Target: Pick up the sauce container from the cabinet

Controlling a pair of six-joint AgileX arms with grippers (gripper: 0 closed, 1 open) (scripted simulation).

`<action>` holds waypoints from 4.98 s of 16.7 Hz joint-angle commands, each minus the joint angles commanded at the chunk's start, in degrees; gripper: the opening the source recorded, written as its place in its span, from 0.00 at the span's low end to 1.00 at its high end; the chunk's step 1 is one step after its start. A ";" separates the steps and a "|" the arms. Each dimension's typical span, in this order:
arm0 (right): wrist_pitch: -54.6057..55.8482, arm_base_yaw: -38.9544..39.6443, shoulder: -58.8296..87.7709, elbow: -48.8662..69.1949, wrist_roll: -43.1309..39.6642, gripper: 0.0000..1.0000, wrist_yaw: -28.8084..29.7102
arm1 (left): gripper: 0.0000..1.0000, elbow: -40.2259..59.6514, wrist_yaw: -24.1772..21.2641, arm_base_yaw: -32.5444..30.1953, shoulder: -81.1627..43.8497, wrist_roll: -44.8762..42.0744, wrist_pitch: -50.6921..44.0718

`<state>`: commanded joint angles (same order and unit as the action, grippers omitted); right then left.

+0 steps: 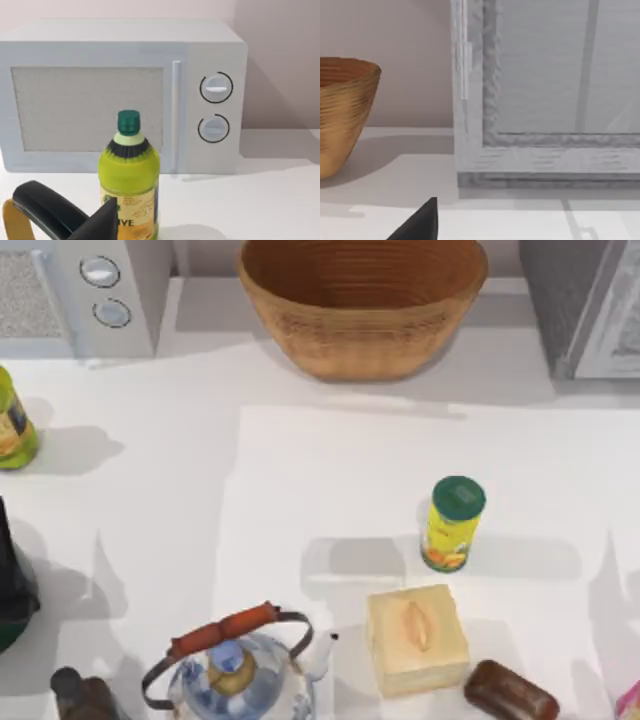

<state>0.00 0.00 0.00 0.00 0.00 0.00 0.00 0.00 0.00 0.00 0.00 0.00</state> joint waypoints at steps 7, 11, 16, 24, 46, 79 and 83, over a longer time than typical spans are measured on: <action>-2.91 1.18 8.48 9.11 0.03 1.00 1.21 | 1.00 0.00 0.00 0.00 0.00 0.00 0.00; -7.24 3.03 22.27 26.65 0.19 1.00 3.20 | 1.00 0.00 0.00 0.00 0.00 0.00 0.00; -13.08 5.83 42.38 54.88 0.62 1.00 6.39 | 1.00 0.00 0.00 0.00 0.00 0.00 0.00; -21.58 9.69 69.70 92.28 0.84 1.00 10.41 | 1.00 0.00 0.00 0.00 0.00 0.00 0.00; -22.78 18.32 98.26 120.52 1.29 1.00 19.93 | 1.00 0.00 0.00 0.00 0.00 0.00 0.00; -29.27 15.30 115.39 144.21 1.18 0.10 17.17 | 1.00 0.00 0.00 0.00 0.00 0.00 0.00; -29.27 15.30 115.39 144.21 1.18 0.00 17.17 | 1.00 0.00 0.00 0.00 0.00 0.00 0.00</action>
<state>-29.27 15.30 115.39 144.21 1.18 17.17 0.00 0.00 0.00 0.00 0.00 0.00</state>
